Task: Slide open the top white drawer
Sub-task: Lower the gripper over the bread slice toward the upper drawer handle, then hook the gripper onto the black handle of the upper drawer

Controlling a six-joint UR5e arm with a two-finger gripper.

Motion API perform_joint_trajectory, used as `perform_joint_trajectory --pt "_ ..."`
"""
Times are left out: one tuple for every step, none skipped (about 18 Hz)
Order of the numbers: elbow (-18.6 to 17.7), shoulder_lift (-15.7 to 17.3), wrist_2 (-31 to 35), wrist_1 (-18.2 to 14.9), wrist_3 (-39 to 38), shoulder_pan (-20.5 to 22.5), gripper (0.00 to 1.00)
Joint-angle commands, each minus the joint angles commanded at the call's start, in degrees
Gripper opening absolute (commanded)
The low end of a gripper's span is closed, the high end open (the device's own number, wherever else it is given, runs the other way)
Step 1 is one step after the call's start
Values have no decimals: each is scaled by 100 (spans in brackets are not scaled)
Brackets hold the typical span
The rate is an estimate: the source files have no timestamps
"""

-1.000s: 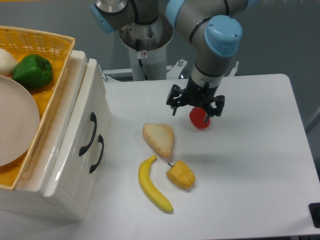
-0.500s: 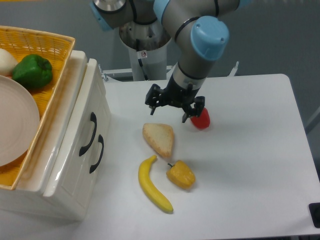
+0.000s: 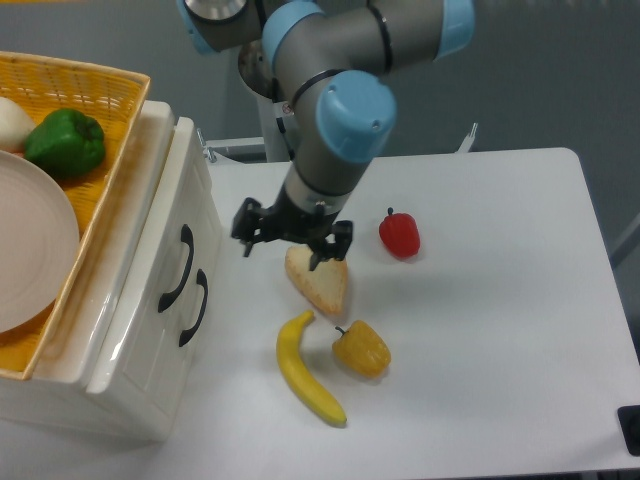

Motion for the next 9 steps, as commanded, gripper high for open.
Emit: perform_joint_trajectory --pt "-9 0 -9 -9 -44 -27 100" --pt "-18 0 -17 -9 -97 -71 100" --pt "-26 -17 -44 -9 -158 -123 100" --pt "-26 -52 -44 -9 -220 -167 100" --pt "-26 -79 -44 -9 -255 -185 100" --pt "-26 -88 -53 -9 -282 -194 100" --pt "-26 -88 -61 -9 -325 -203 100" --pt "-35 -88 -114 -9 -335 -238 100" --pt "-35 -88 -140 0 -343 -238 100"
